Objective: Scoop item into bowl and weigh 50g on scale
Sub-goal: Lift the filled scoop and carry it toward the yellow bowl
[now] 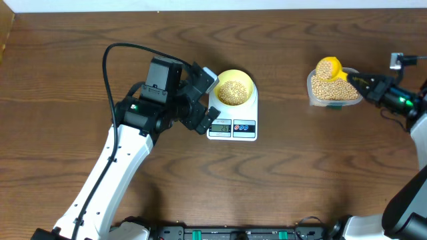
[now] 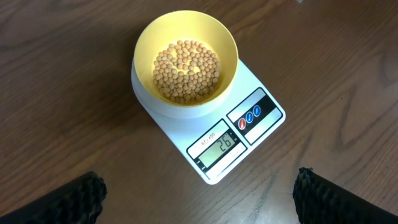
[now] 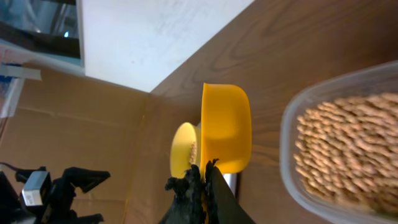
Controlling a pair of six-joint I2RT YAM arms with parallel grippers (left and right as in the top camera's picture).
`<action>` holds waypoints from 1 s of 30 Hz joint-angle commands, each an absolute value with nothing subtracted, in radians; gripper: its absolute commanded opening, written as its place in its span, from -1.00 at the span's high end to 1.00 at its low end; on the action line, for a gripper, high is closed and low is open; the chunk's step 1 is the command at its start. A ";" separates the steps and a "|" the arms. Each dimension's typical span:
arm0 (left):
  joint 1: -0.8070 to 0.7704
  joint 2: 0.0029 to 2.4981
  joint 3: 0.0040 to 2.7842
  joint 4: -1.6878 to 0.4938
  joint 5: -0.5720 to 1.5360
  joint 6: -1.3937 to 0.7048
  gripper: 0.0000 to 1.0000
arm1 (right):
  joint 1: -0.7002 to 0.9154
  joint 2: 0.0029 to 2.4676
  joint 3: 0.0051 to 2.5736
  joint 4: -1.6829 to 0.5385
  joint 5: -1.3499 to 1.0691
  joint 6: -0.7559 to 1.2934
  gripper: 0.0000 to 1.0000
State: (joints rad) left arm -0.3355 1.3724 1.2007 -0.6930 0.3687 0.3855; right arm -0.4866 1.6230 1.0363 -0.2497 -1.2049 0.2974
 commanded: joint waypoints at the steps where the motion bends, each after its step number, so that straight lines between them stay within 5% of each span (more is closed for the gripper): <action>1: -0.332 1.357 1.195 -0.696 0.382 0.376 -0.96 | -0.432 1.631 1.031 -0.202 -1.220 0.397 0.98; 30: -0.332 1.357 1.195 -0.696 0.382 0.376 -0.96 | -0.014 1.631 1.031 0.012 -0.992 0.553 0.98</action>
